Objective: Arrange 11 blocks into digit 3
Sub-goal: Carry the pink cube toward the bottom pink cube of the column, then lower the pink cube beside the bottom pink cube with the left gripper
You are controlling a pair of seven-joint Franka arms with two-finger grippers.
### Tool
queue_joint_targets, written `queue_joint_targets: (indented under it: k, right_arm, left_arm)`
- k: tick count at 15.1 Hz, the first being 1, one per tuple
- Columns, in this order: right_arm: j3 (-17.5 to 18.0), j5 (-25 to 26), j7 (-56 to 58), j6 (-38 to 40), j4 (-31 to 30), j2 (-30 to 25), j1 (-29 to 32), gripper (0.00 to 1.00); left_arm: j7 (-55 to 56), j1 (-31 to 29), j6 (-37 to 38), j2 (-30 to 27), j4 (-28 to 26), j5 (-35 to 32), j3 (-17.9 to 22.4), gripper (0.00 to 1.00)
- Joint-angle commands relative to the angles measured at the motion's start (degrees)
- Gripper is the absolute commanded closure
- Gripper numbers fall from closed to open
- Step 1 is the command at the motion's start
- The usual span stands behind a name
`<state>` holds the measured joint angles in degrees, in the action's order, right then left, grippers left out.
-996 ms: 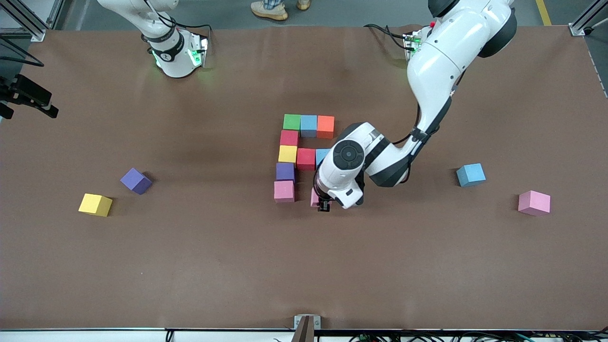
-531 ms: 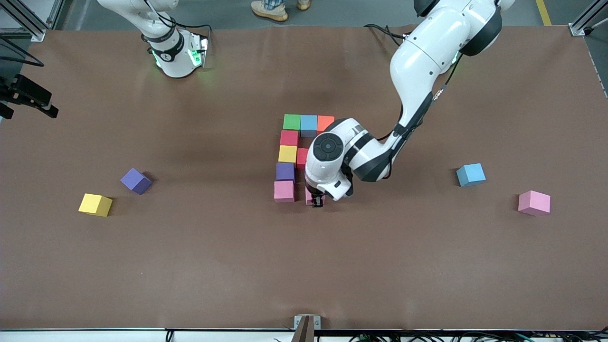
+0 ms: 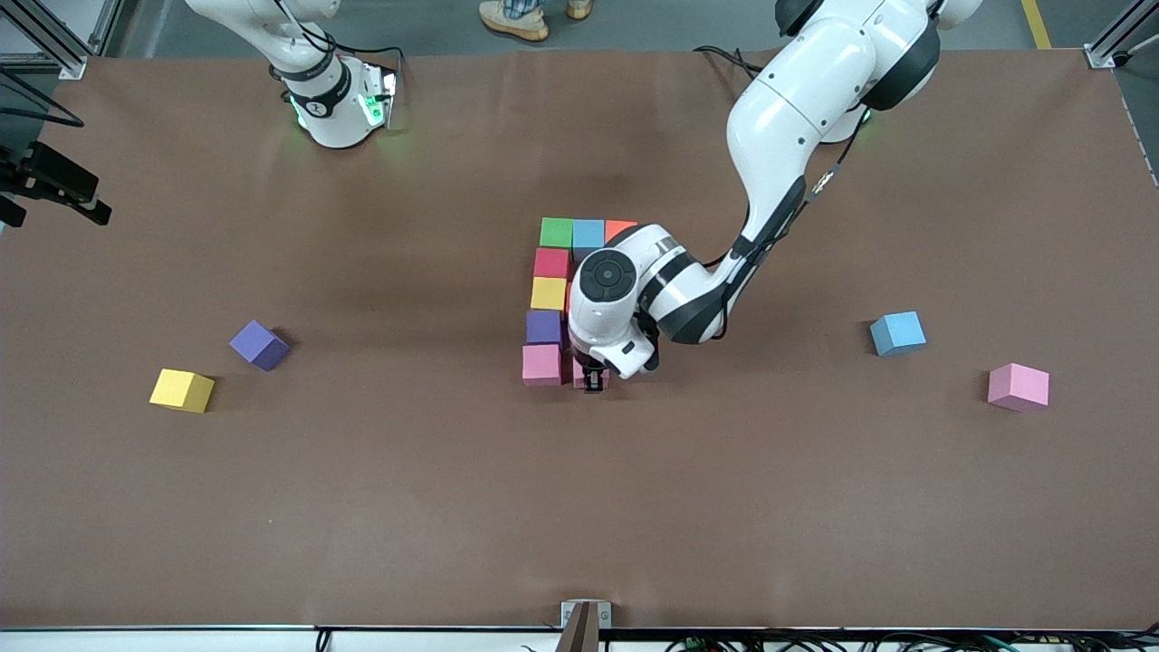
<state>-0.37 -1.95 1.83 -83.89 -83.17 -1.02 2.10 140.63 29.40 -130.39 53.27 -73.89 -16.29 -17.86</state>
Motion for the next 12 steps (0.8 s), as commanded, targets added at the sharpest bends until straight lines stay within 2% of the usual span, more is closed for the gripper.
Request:
queue_joint_targets:
  k: [1, 12]
  right_arm:
    - [0.4, 0.5, 0.0, -0.1, 0.2, 0.1, 0.3, 0.00]
    - [0.4, 0.5, 0.0, -0.1, 0.2, 0.1, 0.3, 0.00]
  left_arm:
    - [-0.6, 0.8, -0.7, 1.1, 2.0, 0.7, 0.5, 0.92]
    - [-0.4, 1.8, -2.5, 3.2, 4.4, 0.7, 0.5, 0.92]
